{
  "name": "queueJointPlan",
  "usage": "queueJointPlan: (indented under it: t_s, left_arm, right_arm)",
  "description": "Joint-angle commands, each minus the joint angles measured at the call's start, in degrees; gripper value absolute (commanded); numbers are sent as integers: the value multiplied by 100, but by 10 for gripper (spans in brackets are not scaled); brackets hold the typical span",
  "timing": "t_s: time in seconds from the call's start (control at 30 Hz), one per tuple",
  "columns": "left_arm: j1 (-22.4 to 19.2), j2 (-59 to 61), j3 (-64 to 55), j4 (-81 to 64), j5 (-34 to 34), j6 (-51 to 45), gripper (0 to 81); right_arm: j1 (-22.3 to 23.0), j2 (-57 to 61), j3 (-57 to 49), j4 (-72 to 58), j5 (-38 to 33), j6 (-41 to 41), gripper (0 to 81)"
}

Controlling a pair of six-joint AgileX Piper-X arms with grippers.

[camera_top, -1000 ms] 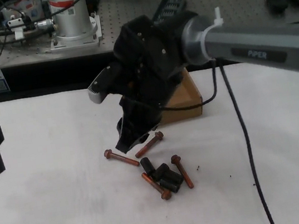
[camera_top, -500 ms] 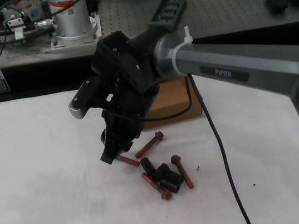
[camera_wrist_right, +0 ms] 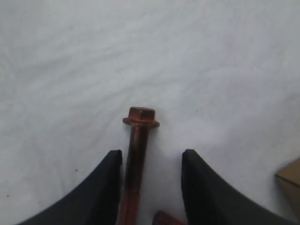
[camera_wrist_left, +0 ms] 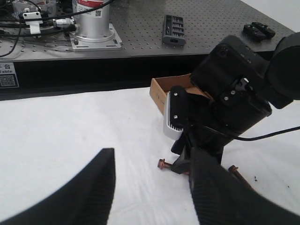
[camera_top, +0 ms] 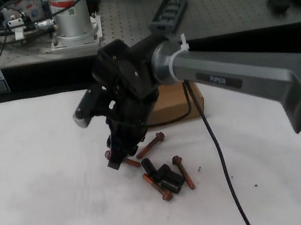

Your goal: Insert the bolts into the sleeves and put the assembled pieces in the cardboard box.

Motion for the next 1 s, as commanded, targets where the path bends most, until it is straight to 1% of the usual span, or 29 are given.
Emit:
queueJointPlan:
  t_s: [0.0, 0.07, 0.23, 0.4, 0.63, 0.73, 0.8, 0.97]
  left_arm:
    - [16, -51, -6, -92, 33, 87, 368]
    - [16, -51, -6, -92, 33, 87, 368]
    - [16, -51, -6, -92, 33, 87, 368]
    - [16, -50, -6, -92, 80, 87, 368]
    - [16, -194, -6, -92, 118, 87, 368]
    - [16, -265, -6, -92, 118, 87, 368]
    - [16, -276, -6, -92, 118, 87, 368]
    - [16, -275, -6, -4, 118, 87, 368]
  right_arm:
    - [-22, -5, -61, 22, -38, -38, 313]
    - [-21, -5, -61, -12, -38, -38, 311]
    - [-21, -5, -61, -42, -38, 7, 228]
    - [-21, -5, -61, -42, -38, 203, 210]
    - [-21, -5, -61, -2, -38, 217, 50]
    - [-21, -5, -61, -3, -38, 352, 1]
    - [-21, -5, -61, -3, -38, 388, 20]
    - [-32, -30, -72, 33, -38, 454, 21]
